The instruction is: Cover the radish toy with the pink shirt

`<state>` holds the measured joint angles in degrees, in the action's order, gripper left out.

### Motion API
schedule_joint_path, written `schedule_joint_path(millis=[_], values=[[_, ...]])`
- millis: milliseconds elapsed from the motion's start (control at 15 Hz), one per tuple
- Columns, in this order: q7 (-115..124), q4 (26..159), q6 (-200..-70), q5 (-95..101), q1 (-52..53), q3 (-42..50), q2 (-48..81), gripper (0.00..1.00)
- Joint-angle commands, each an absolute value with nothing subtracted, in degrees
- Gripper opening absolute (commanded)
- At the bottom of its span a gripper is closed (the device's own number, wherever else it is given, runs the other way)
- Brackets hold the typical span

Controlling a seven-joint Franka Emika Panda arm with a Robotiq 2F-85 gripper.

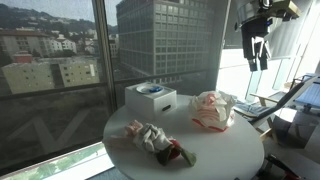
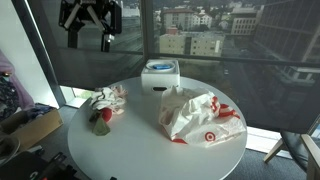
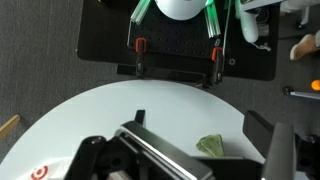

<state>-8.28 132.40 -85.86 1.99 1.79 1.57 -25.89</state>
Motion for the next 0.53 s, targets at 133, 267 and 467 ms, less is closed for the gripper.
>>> schedule_joint_path(millis=[133,267,467], values=[[-11.63,137.54,-101.11,1.21,7.78,-4.05,-14.91,1.0],[-10.2,138.55,-110.35,3.29,9.57,-7.13,-9.23,1.0],[-7.64,135.77,-122.31,5.19,11.16,-10.34,1.33,1.0]])
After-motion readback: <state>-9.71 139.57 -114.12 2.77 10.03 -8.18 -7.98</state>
